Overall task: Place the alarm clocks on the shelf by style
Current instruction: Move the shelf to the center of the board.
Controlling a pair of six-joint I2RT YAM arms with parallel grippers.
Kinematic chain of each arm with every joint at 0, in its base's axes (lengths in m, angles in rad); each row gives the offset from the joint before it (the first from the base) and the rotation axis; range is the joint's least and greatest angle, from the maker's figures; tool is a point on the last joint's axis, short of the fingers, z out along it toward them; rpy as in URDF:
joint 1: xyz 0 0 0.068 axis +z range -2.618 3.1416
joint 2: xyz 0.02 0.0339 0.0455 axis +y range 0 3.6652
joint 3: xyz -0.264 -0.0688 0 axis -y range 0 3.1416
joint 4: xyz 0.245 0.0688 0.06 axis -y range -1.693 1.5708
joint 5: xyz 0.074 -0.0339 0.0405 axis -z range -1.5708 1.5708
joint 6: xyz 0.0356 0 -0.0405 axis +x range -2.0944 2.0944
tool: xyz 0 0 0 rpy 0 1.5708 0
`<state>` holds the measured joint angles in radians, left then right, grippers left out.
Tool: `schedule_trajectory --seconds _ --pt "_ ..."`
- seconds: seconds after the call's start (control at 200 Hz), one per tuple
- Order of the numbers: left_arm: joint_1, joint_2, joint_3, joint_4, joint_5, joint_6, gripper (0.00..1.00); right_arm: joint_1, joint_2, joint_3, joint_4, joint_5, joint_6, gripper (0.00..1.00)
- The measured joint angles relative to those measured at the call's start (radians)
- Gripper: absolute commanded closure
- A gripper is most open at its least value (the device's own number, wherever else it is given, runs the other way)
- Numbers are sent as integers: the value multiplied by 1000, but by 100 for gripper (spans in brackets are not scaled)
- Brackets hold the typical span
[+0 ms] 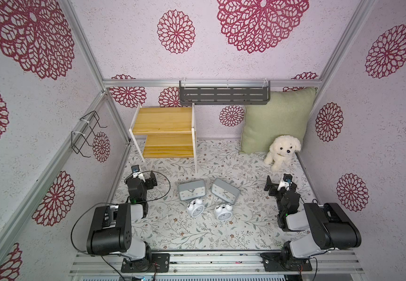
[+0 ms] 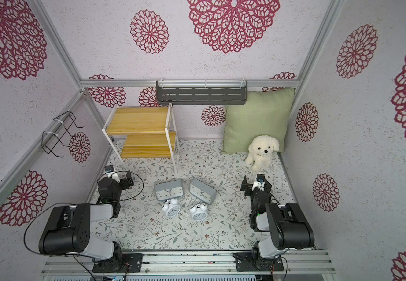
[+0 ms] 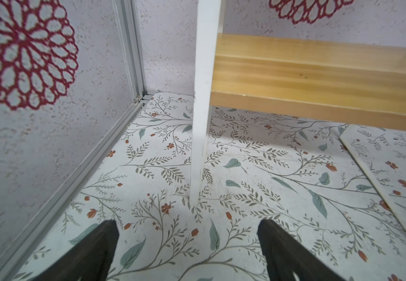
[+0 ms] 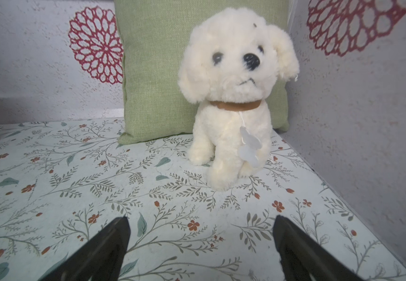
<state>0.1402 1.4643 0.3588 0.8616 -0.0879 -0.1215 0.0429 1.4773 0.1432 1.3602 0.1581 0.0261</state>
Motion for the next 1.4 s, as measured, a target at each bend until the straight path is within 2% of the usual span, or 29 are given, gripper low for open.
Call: schedule_trajectory --seconds 0.15,0.32,0.535,0.675,0.861,1.006,1.136,1.401 --pt "0 -174 -25 -44 -51 -22 3 0 -159 -2 -94 -5 2 1" --pt "1 -335 60 -280 -156 -99 3 0 -322 63 -298 -51 50 1" --pt "12 -364 209 -484 -158 -177 3 51 -292 262 -496 -182 144 2" --pt "53 -352 293 -570 -73 -198 3 165 -194 412 -571 -245 152 3" --pt "132 -301 381 -615 114 -216 0 311 -47 602 -662 -318 137 4" --pt "191 -257 422 -636 260 -220 6 397 52 733 -722 -373 119 5" --pt "235 -209 465 -644 372 -220 7 467 147 862 -766 -399 97 5" --pt "250 -125 531 -645 483 -197 8 581 309 1098 -854 -397 61 5"
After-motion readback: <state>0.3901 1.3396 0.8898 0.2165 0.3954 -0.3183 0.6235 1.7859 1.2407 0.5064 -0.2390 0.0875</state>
